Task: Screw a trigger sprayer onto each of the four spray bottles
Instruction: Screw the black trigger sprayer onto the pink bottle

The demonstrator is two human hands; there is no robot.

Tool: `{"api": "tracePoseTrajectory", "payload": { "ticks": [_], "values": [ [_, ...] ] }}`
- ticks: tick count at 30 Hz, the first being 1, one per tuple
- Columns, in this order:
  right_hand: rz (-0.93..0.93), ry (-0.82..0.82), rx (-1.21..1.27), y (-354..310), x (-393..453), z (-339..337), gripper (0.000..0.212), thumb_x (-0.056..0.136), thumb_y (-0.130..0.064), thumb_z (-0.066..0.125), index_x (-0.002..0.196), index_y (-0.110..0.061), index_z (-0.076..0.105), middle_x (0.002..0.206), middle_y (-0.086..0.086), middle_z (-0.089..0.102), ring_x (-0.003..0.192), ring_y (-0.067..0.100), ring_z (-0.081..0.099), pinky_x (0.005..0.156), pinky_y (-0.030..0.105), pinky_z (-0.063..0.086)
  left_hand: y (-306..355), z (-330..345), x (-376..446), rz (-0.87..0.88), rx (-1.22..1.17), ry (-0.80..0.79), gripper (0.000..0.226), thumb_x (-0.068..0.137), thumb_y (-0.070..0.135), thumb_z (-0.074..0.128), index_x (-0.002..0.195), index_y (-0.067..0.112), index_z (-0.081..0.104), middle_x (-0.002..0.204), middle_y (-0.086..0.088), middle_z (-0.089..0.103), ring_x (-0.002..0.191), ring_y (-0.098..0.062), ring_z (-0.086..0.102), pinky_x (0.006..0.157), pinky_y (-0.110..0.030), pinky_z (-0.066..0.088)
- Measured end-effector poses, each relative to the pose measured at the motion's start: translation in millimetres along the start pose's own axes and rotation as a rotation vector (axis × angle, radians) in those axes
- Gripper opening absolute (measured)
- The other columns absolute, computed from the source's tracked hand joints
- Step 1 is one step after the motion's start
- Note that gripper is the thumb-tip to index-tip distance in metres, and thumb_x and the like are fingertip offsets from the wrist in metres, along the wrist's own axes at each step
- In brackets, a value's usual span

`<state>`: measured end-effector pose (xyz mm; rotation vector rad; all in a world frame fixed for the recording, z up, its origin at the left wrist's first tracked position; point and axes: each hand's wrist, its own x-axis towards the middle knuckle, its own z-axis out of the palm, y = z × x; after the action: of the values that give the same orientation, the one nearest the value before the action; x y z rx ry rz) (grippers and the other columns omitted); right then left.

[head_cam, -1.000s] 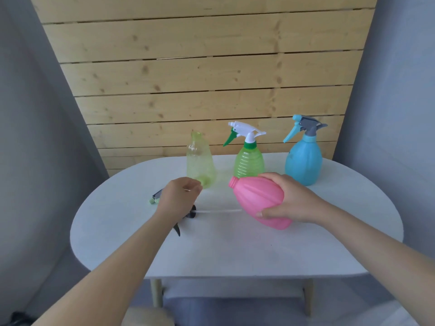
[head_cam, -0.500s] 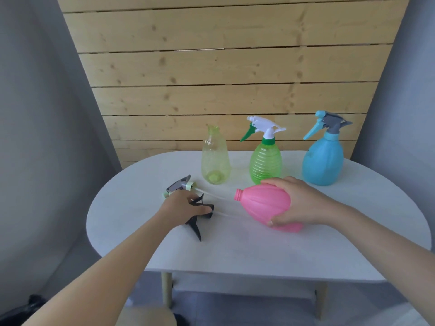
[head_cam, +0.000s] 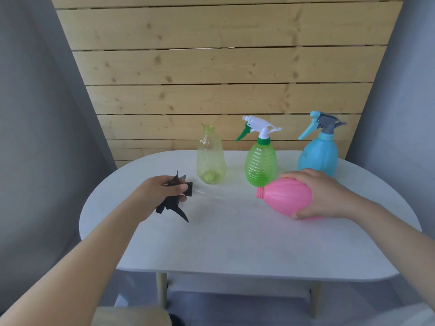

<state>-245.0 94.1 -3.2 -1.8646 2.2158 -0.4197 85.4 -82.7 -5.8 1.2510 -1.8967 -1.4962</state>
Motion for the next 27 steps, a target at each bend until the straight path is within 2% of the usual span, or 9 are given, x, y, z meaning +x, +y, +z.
{"api": "tracePoseTrajectory", "payload": {
  "ticks": [2,3,6,11,14,16,18,23,27],
  "values": [
    [-0.018,0.011,0.034,0.5,-1.3,1.5,0.095,0.049,-0.042,0.084,0.132,-0.043,0.038,0.126,-0.005,0.045,0.119,0.018,0.041,0.1,0.035,0.037,-1.6,-3.3,-0.2,0.003,-0.052,-0.015,0.021,0.084,0.024,0.065,0.101,0.013,0.067,0.088,-0.01,0.072,0.071,-0.012,0.066,0.044,-0.019,0.033],
    [-0.032,0.018,0.063,-0.1,-2.0,1.5,0.095,0.049,-0.041,0.085,0.132,-0.044,0.039,0.125,-0.008,0.045,0.119,0.017,0.041,0.1,0.035,0.037,-1.6,-3.8,-0.5,0.004,-0.071,-0.029,0.021,0.085,0.023,0.064,0.102,0.012,0.067,0.093,-0.01,0.072,0.074,-0.012,0.067,0.052,-0.021,0.036],
    [-0.075,0.047,0.106,-3.5,-2.0,0.8,0.094,0.048,-0.039,0.085,0.131,-0.046,0.039,0.121,-0.014,0.042,0.117,0.013,0.04,0.1,0.033,0.036,-2.2,-2.6,0.3,0.019,-0.094,-0.069,0.019,0.086,0.022,0.063,0.101,0.012,0.066,0.085,0.0,0.075,0.076,-0.01,0.067,0.071,-0.036,0.032],
    [-0.107,0.097,0.173,-9.1,-2.1,1.0,0.095,0.05,-0.039,0.086,0.129,-0.05,0.036,0.122,-0.017,0.04,0.115,0.007,0.037,0.094,0.026,0.032,0.6,2.7,-0.8,0.028,-0.103,-0.095,0.011,0.085,0.021,0.064,0.094,0.016,0.068,0.081,0.004,0.075,0.073,-0.007,0.068,0.075,-0.04,0.03],
    [-0.12,0.092,0.155,-11.4,-2.0,1.1,0.093,0.051,-0.039,0.086,0.123,-0.058,0.03,0.123,-0.016,0.039,0.116,0.007,0.036,0.097,0.029,0.033,2.3,5.0,-1.3,0.042,-0.12,-0.124,0.008,0.084,0.023,0.066,0.09,0.019,0.07,0.08,0.003,0.075,0.074,-0.007,0.068,0.074,-0.04,0.03],
    [-0.117,0.08,0.142,-11.5,-2.2,1.3,0.093,0.051,-0.039,0.085,0.121,-0.059,0.028,0.124,-0.015,0.04,0.118,0.009,0.036,0.099,0.032,0.034,3.0,5.3,-1.6,0.048,-0.132,-0.135,0.017,0.079,0.025,0.069,0.093,0.016,0.068,0.08,0.004,0.075,0.073,-0.008,0.067,0.077,-0.041,0.029],
    [-0.109,0.079,0.126,-11.5,-2.4,1.1,0.093,0.051,-0.04,0.085,0.124,-0.058,0.029,0.126,-0.014,0.041,0.118,0.011,0.036,0.1,0.034,0.035,2.4,4.9,-1.5,0.046,-0.135,-0.131,0.023,0.078,0.025,0.07,0.097,0.013,0.066,0.079,0.004,0.074,0.072,-0.008,0.066,0.078,-0.041,0.029],
    [-0.077,0.11,0.069,-9.2,-0.7,0.6,0.095,0.05,-0.041,0.083,0.132,-0.047,0.036,0.129,-0.009,0.043,0.121,0.017,0.038,0.102,0.037,0.034,2.3,1.1,-0.9,0.035,-0.164,-0.085,0.019,0.086,0.017,0.063,0.103,0.008,0.065,0.077,0.003,0.073,0.073,-0.013,0.065,0.077,-0.04,0.029],
    [-0.08,0.114,0.087,-9.6,-1.3,0.3,0.095,0.051,-0.041,0.084,0.132,-0.047,0.036,0.127,-0.011,0.042,0.121,0.016,0.037,0.101,0.036,0.034,3.2,0.2,-1.6,0.028,-0.169,-0.089,0.027,0.087,0.017,0.062,0.11,0.004,0.062,0.074,0.005,0.072,0.07,-0.01,0.064,0.078,-0.039,0.029]
  ]
}}
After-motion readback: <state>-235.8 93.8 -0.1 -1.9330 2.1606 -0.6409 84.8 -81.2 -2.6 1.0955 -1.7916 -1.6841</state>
